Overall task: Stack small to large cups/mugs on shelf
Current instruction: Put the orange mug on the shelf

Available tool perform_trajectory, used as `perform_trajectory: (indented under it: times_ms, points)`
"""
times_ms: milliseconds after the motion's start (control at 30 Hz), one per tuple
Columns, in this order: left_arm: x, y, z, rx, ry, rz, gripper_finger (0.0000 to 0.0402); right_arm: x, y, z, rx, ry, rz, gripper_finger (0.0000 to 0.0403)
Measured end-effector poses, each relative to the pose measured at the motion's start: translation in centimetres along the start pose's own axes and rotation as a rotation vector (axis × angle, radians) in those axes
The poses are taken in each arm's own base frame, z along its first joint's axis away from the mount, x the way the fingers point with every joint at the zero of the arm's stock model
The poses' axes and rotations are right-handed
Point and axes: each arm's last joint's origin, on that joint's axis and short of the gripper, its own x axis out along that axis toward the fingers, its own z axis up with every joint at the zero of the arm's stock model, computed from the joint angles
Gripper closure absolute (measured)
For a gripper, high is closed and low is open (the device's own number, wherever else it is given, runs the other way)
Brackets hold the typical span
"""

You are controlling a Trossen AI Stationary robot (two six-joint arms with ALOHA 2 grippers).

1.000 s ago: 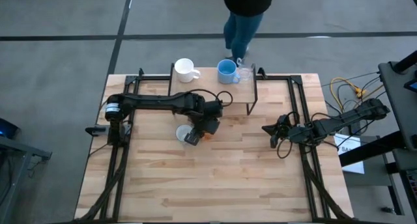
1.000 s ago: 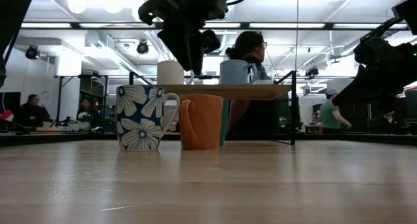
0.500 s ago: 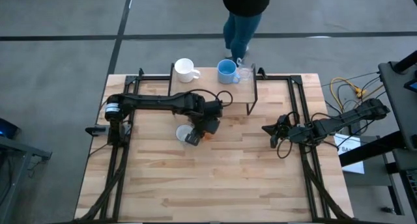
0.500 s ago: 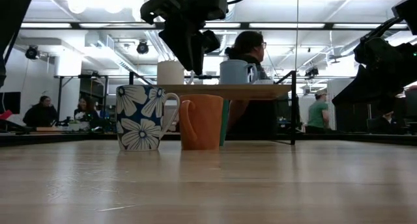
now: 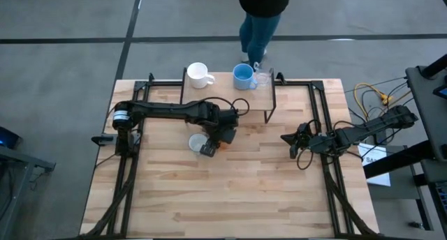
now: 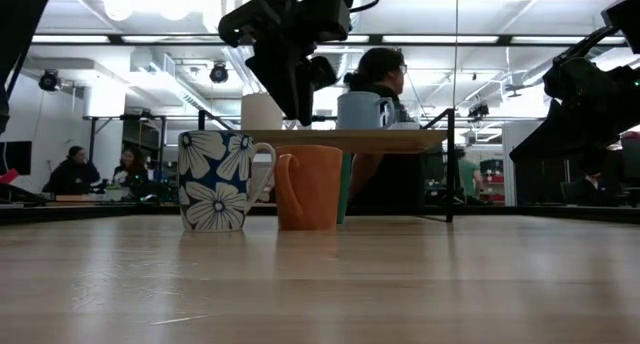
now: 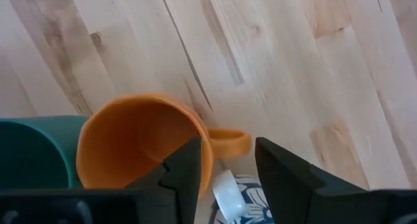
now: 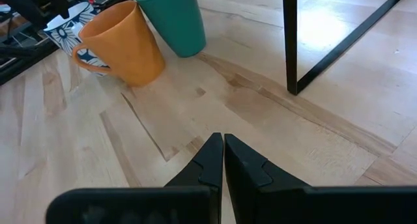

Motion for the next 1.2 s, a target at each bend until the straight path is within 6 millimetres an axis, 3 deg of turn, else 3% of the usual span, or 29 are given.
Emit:
perform_trajectory:
  times_ms: [1200]
  points:
    - [1.5,0.2,-0.1,-0.046,0.042,-0.003,0.0272,0.0,0.0,0.0,0.000,0.000,0.001,0.0394]
